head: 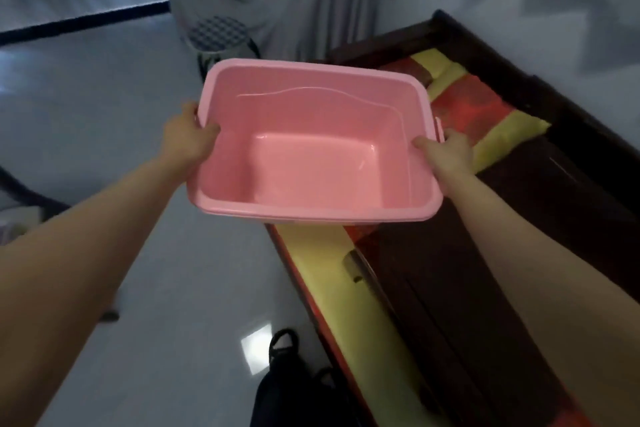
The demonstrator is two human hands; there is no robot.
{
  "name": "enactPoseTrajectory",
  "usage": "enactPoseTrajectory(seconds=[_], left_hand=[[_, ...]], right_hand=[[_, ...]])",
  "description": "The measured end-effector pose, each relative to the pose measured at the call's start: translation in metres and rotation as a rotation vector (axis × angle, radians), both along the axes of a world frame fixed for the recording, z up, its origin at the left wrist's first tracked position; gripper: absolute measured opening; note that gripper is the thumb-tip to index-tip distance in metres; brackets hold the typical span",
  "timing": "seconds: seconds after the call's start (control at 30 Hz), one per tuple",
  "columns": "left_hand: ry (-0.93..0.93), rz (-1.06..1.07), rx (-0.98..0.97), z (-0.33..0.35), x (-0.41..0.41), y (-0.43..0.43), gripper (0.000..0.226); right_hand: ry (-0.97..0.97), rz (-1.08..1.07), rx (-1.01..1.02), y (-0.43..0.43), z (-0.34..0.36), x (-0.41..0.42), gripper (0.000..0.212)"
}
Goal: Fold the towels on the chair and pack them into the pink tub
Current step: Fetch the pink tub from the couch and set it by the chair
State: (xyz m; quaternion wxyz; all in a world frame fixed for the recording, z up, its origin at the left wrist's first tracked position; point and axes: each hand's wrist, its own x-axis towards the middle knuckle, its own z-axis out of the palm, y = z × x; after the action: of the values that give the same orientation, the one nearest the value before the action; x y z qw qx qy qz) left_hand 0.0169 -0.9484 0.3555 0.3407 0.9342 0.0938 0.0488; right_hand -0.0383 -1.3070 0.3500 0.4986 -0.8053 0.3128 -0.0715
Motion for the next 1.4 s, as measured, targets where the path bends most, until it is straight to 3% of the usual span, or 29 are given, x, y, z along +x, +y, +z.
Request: enactPoseTrajectory(seconds=[0.23,0.4,0.57,1.2,1.4], left_hand=[[0.082,0.294,-0.034,-0.037,-0.095,0.162,0.034],[0.127,0.368,-0.059,-0.09,-0.144,0.227,0.029],[0.143,0.409,-0.05,-0.127,-0.16,0.287,0.028],[0.185,0.557,-0.075,-0.187,-0.018,0.462,0.035],[0.262,0.484,-0.085,-0.225,0.021,0.52,0.035]], right_hand=[[0.124,0.283,-0.091,0.162,-0.05,0.009,0.038],[0.187,0.365,-0.119,0.231,-0.09,-0.008,0.027],[0.227,0.411,-0.141,0.299,-0.125,-0.009,0.03],[0.241,0.536,-0.191,0.497,-0.182,0.172,0.037],[0.279,0.506,-0.214,0.552,-0.23,0.189,0.033]])
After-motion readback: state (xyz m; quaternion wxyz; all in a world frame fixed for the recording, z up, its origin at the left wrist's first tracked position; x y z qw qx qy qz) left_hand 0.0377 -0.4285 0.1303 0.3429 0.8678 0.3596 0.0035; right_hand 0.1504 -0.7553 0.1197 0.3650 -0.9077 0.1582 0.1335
